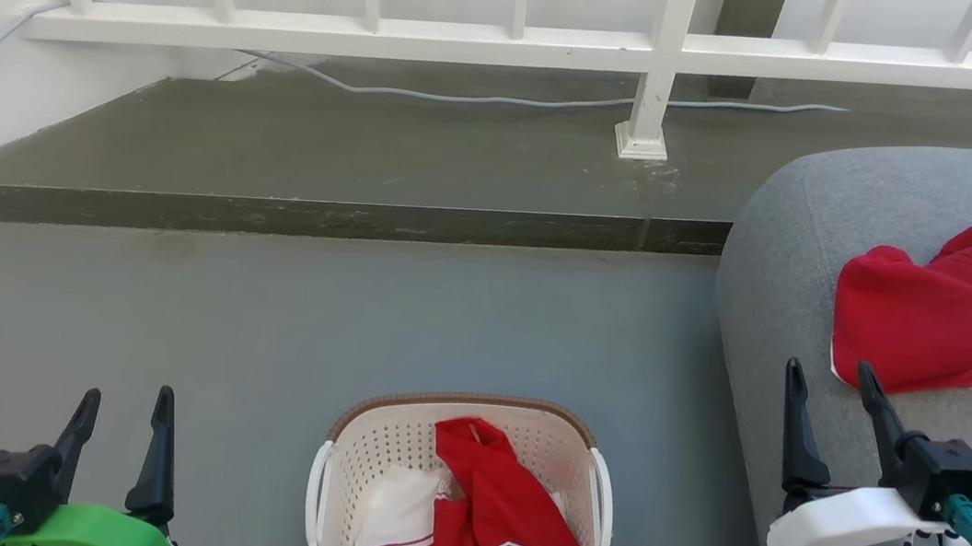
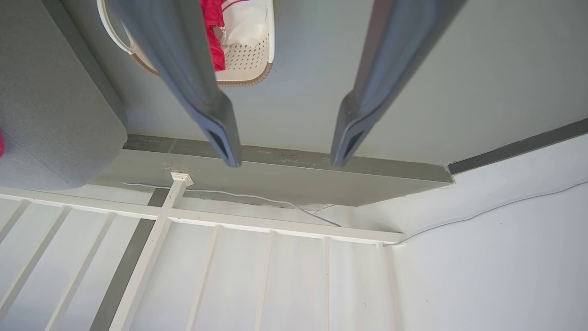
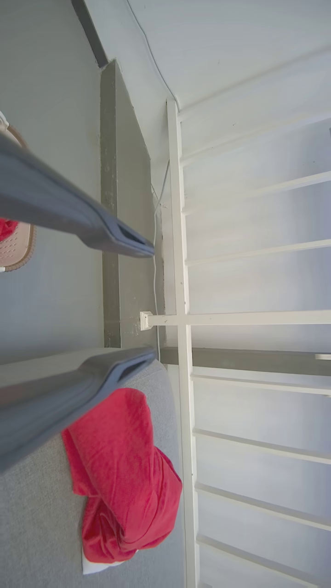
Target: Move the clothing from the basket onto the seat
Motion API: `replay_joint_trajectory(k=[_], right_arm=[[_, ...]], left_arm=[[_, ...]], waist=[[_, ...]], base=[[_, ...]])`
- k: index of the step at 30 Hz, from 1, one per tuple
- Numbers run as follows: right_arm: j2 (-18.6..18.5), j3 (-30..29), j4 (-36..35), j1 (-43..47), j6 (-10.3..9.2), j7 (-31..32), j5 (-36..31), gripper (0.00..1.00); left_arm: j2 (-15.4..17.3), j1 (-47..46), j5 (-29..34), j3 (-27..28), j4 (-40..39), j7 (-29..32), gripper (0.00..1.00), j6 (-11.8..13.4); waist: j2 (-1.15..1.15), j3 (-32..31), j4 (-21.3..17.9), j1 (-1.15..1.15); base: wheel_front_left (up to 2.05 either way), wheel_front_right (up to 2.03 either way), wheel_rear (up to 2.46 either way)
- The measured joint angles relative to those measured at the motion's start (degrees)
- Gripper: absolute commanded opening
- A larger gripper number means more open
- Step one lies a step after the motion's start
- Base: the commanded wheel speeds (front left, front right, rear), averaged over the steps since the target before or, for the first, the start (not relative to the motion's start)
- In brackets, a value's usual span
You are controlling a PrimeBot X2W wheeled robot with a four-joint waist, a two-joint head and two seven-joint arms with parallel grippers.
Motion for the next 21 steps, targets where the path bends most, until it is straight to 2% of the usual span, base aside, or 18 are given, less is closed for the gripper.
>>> replay_joint_trajectory(k=[21], right_arm=[[-0.1,-0.2,-4.2,2.3,-0.54,0.8,0.0,1.00]], left_arm=[[-0.6,2.4,1.0,1.1,-2.7,0.0,1.00,0.0]], waist=[[0.00,0.7,-0.3,0.00]], base=[[0.00,0.00,0.00]])
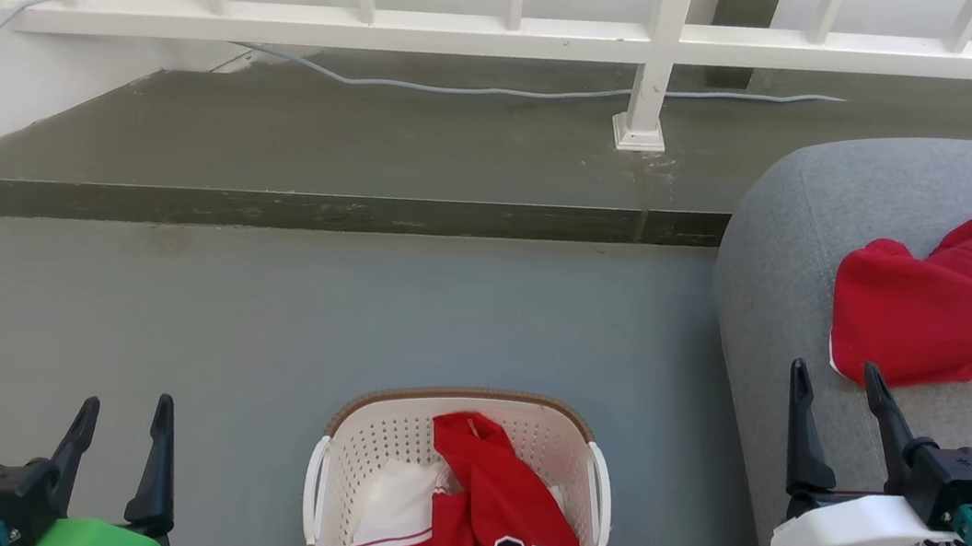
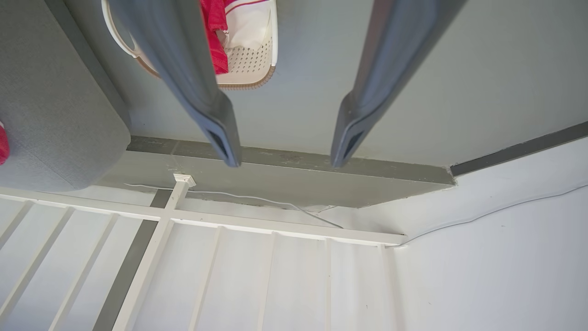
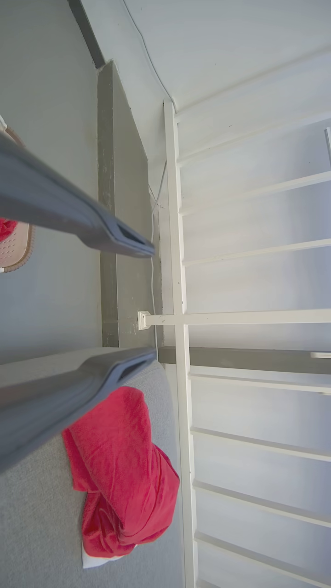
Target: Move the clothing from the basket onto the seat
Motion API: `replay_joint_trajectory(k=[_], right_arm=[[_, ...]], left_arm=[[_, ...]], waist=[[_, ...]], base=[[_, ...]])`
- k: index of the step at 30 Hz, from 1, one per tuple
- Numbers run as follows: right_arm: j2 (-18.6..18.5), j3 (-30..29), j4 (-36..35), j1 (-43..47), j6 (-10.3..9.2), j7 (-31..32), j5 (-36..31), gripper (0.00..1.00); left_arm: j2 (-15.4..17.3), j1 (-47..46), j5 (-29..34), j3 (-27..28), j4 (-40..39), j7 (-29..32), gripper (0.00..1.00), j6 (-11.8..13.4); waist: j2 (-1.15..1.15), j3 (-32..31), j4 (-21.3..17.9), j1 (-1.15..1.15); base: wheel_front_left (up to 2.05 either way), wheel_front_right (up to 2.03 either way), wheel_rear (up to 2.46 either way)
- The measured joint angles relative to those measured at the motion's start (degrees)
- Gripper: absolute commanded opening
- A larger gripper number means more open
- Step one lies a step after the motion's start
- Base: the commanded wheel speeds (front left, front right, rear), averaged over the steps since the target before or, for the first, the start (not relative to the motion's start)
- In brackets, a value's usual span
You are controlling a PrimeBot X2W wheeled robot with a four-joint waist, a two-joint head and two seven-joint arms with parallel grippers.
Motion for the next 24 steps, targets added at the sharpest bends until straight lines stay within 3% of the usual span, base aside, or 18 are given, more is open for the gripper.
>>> replay_joint_trajectory(k=[12,24], right_arm=[[-0.2,-0.2,-2.3,0.3,-0.09,0.6,0.0,1.00],[-0.8,-0.1,-6.1,-2.0,0.00,1.1,-0.2,1.00]], left_arm=[[-0.1,0.4,1.6,0.3,-1.4,0.0,1.00,0.0],[0.4,-0.5,3.0,0.0,-3.5,1.5,1.00,0.0]], waist=[[0.00,1.2,-0.2,0.00],[0.00,7.1,-1.2,0.00]], base=[[0.00,0.00,0.00],[0.00,0.00,0.00]])
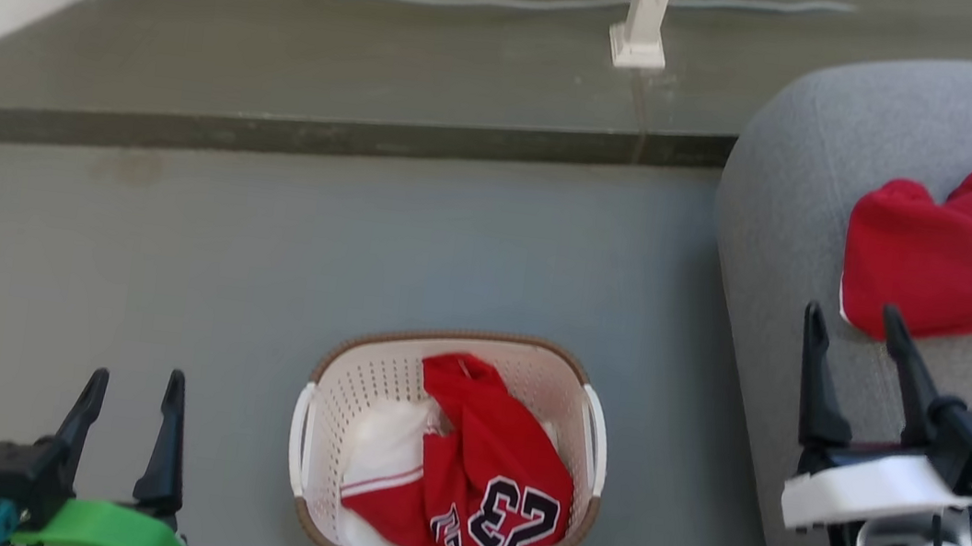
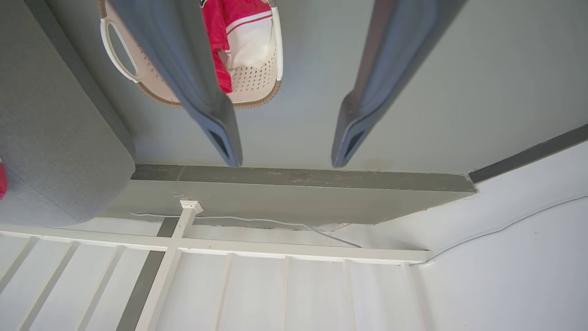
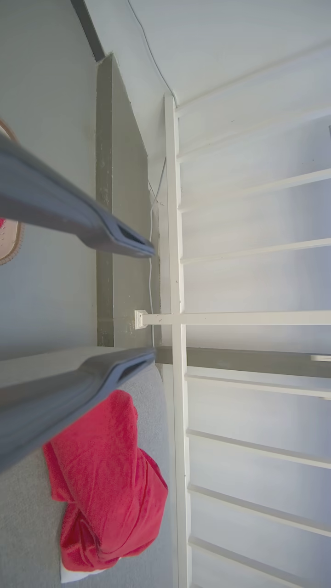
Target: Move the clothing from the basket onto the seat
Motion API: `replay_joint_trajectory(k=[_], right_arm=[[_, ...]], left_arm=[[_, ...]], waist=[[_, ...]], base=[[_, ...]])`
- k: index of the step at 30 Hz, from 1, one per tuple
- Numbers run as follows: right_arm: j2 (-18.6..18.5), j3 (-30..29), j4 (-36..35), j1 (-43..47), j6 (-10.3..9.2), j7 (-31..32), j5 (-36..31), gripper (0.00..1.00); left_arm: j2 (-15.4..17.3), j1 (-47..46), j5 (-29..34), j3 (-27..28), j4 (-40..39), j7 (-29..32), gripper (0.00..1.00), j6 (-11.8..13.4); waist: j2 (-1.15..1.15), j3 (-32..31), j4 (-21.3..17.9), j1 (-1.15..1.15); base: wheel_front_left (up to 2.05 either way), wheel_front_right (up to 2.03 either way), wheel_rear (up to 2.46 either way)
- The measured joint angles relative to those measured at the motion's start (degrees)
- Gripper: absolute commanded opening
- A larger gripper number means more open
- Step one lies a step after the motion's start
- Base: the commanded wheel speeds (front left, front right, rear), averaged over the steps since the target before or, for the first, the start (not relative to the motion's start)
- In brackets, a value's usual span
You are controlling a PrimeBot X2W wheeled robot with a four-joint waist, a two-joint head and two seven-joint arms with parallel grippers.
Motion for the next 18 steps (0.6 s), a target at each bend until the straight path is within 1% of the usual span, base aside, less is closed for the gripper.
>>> replay_joint_trajectory(k=[9,13,18], right_arm=[[-0.1,-1.0,-1.6,-5.4,0.00,0.0,-0.1,1.00],[-0.2,-1.8,-2.3,-8.3,0.00,0.0,-0.1,1.00],[-0.4,-2.7,-3.5,-13.0,0.00,-0.1,0.0,1.00]], left_arm=[[0.1,-5.7,0.5,-2.4,0.3,2.5,1.00,-0.1],[0.1,-9.1,2.7,-3.8,1.1,3.9,1.00,-0.5],[0.2,-14.0,3.8,-5.7,2.9,5.9,1.00,-1.1]], waist=[[0.00,5.9,-1.1,0.00],[0.00,9.0,-1.9,0.00],[0.00,13.8,-3.3,0.00]], base=[[0.00,0.00,0.00],[0.00,0.00,0.00],[0.00,0.00,0.00]])
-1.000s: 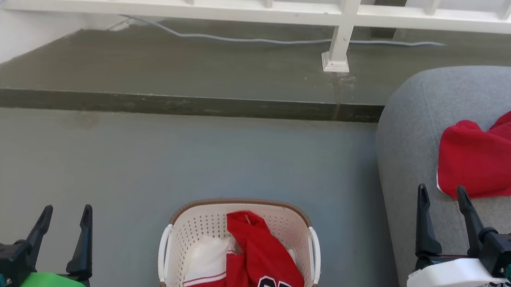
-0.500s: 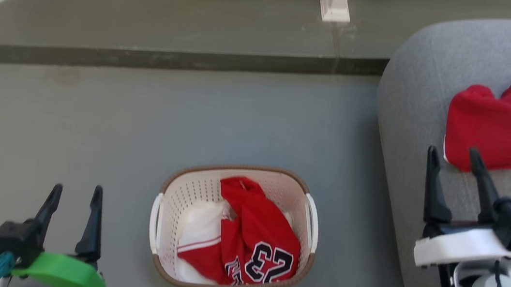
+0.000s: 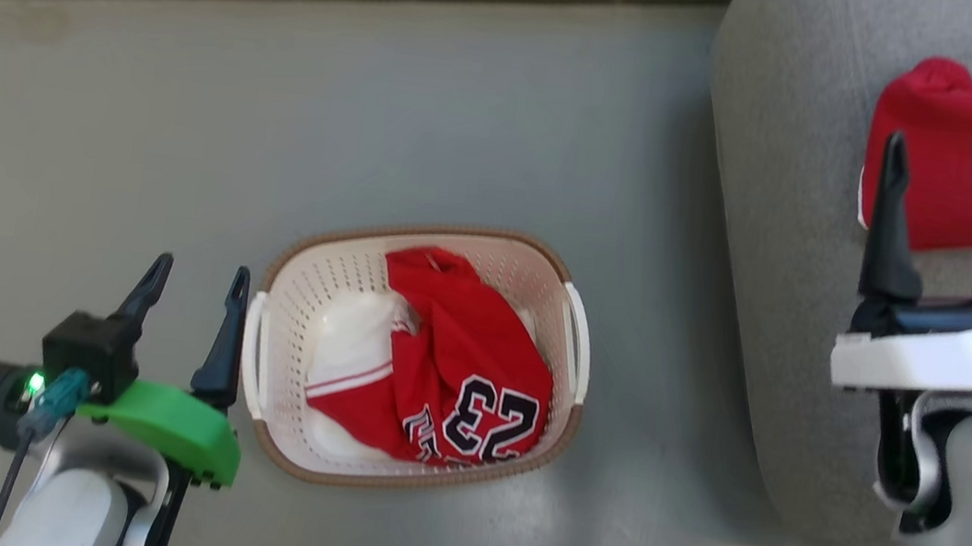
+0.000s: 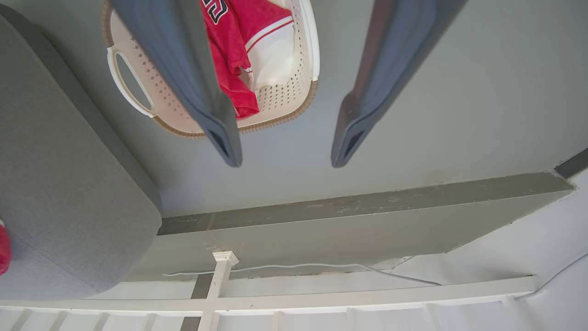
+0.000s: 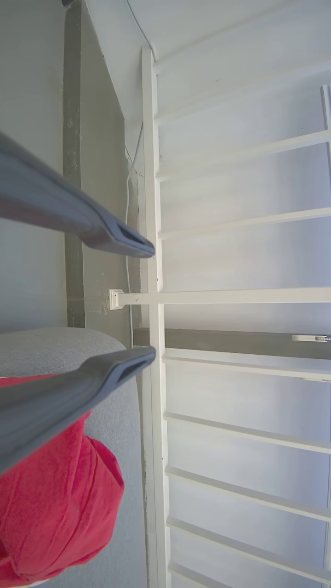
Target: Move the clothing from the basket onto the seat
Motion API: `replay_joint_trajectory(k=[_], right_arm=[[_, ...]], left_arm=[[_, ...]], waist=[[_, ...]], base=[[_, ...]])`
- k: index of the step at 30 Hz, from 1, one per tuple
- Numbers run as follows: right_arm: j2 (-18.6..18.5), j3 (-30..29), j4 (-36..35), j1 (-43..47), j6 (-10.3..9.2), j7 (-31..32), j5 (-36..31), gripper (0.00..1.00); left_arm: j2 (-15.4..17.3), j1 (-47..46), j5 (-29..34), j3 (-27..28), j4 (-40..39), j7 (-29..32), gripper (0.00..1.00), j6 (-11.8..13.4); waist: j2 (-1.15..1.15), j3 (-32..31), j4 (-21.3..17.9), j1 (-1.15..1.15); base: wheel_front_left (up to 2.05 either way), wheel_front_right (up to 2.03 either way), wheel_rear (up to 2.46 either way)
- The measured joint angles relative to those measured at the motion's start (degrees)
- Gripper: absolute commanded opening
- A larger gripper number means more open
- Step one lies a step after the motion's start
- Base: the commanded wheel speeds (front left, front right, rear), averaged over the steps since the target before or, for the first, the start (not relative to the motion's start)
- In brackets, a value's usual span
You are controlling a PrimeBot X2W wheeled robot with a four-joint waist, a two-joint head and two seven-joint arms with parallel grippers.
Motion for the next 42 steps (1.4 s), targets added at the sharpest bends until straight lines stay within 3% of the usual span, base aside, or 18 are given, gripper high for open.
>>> replay_joint_trajectory(k=[25,42], right_arm=[[0.5,-1.6,-2.2,-18.5,0.05,-0.6,0.8,1.00],[2.4,0.4,-0.9,-26.7,0.62,-1.8,0.8,1.00]], left_arm=[[-2.1,-22.6,6.4,-7.2,12.1,8.5,1.00,-4.6],[-1.9,-28.5,9.2,-10.9,23.9,12.1,1.00,-8.1]], waist=[[0.00,20.6,-5.4,0.01],[0.00,29.9,-10.5,0.01]], base=[[0.00,0.00,0.00],[0.00,0.00,0.00]])
